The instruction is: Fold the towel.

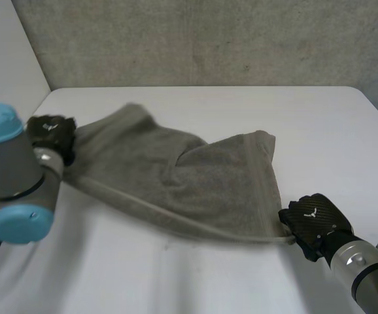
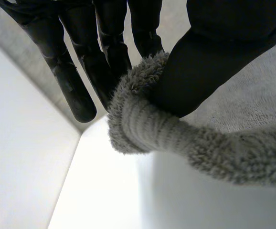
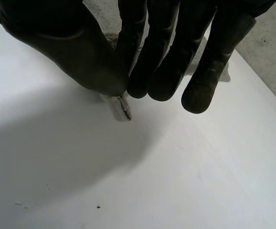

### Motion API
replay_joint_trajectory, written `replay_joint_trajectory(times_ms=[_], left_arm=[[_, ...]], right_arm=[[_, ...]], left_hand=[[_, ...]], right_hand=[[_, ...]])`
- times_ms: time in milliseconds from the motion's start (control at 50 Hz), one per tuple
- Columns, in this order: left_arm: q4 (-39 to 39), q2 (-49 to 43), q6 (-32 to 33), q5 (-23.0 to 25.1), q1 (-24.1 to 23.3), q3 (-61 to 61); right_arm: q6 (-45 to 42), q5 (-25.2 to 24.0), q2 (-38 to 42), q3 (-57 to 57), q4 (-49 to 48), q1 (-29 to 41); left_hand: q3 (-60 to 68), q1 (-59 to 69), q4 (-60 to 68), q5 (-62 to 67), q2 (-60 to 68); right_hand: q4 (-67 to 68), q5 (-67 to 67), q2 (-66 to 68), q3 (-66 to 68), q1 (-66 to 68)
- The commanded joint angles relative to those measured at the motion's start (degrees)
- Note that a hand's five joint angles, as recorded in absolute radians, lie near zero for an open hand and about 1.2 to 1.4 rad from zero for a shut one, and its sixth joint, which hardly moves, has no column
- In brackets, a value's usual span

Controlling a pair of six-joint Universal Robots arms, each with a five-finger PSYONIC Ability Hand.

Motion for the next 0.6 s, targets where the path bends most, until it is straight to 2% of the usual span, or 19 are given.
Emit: replay_joint_trajectory(times_ms=[20, 40, 60, 80, 100, 120, 160, 180, 220, 240, 280, 300, 320, 380, 400, 460, 520, 600], left_arm=[[2.54, 4.15, -0.60, 2.41, 1.78, -11.24], [3.15, 5.02, -0.60, 3.89, 1.78, -13.07], [3.85, 6.16, -0.60, 5.90, 1.69, -14.66], [3.86, 6.17, -0.60, 5.92, 1.69, -14.67], [4.64, 7.30, -0.51, 8.01, 1.60, -16.15], [4.65, 7.31, -0.51, 8.03, 1.60, -16.17], [6.40, 10.20, -0.51, 12.23, 1.43, -18.35], [6.40, 10.21, -0.51, 12.25, 1.43, -18.36], [8.07, 13.10, -0.60, 16.45, 1.95, -21.07], [8.07, 13.11, -0.60, 16.47, 1.95, -21.09], [9.04, 15.56, -0.43, 20.93, 2.30, -23.80], [9.04, 15.57, -0.43, 20.95, 2.31, -23.81], [9.13, 16.62, -0.34, 23.13, 2.92, -25.03], [8.69, 18.73, -0.16, 27.44, 4.41, -27.32], [8.69, 18.74, -0.16, 27.46, 4.42, -27.33], [8.51, 20.75, 0.28, 33.94, 6.34, -30.92], [8.34, 21.55, 0.45, 36.76, 7.66, -32.86], [7.99, 21.55, 0.45, 37.47, 9.50, -33.48]], right_arm=[[0.13, 0.08, 0.18, -1.07, -0.12, 0.36], [0.14, 0.08, 0.18, -1.07, -0.12, 0.36], [0.22, 0.08, 0.27, -1.42, -0.12, 0.36], [0.48, 0.08, 0.27, -1.95, -0.12, 0.36], [0.49, 0.08, 0.27, -1.95, -0.12, 0.36], [0.84, 0.08, 0.27, -2.47, -0.12, 0.36], [0.93, 0.17, 0.18, -3.09, -0.03, 0.36], [1.10, 0.25, 0.18, -3.79, -0.03, 0.36], [1.10, 0.34, 0.18, -4.41, 0.05, 0.36], [1.19, 0.43, 0.10, -5.11, 0.06, 0.27], [1.45, 0.52, 0.09, -5.82, 0.06, 0.27], [2.15, 0.61, 0.09, -6.60, 0.06, 0.36], [2.16, 0.61, 0.09, -6.61, 0.06, 0.36], [5.23, 0.69, 0.01, -8.28, 0.41, 0.36], [7.06, 0.69, 0.01, -9.24, 0.49, 0.27], [10.24, 0.78, 0.09, -11.09, 0.85, 0.27], [12.26, 0.78, 0.01, -12.58, 1.11, -0.17], [13.06, 0.87, 0.18, -14.51, 1.55, -0.26]], left_hand=[[10.45, 12.97, 10.29, 11.82, 10.68], [-11.01, -8.49, -11.18, -9.64, -10.78], [-40.20, -37.68, -40.37, -38.83, -39.97], [-40.49, -37.97, -40.66, -39.12, -40.26], [-57.65, -55.13, -57.81, -56.28, -57.41], [-57.82, -55.30, -57.98, -56.45, -57.59], [-57.49, -54.97, -57.65, -56.12, -57.26], [-57.49, -54.96, -57.65, -56.11, -57.25], [-55.82, -53.29, -55.98, -54.45, -55.58], [-55.80, -53.28, -55.97, -54.43, -55.57], [-54.64, -52.12, -54.80, -53.27, -54.40], [-54.63, -52.10, -54.79, -53.25, -54.39], [-53.29, -50.77, -53.46, -51.92, -53.06], [-52.78, -50.25, -52.94, -51.41, -52.54], [-52.78, -50.25, -52.94, -51.40, -52.54], [-50.93, -48.41, -51.09, -49.56, -50.69], [-48.75, -46.23, -48.91, -47.38, -48.52], [-48.74, -46.22, -48.90, -47.37, -48.50]], right_hand=[[3.44, 2.92, 3.67, 3.52, 4.43], [3.44, 2.92, 3.67, 3.52, 4.43], [3.44, 2.92, 3.67, 3.52, 4.43], [3.44, 2.92, 3.67, 3.52, 4.43], [3.44, 2.92, 3.67, 3.52, 4.43], [3.44, 2.92, 3.67, 3.52, 4.43], [3.44, 2.92, 3.67, 3.52, 4.43], [3.44, 2.92, 3.67, 3.52, 4.43], [3.44, 2.92, 3.67, 3.52, 4.43], [3.44, 2.92, 3.67, 3.52, 4.43], [3.44, 2.92, 3.67, 3.52, 4.43], [3.44, 2.92, 3.67, 3.52, 4.43], [3.44, 2.92, 3.67, 3.52, 4.43], [3.44, 2.92, 3.67, 3.52, 4.43], [3.44, 2.92, 3.67, 3.52, 4.43], [3.44, 2.92, 3.67, 3.52, 4.43], [3.44, 2.92, 3.67, 3.52, 4.43], [3.44, 2.92, 3.67, 3.52, 4.43]])
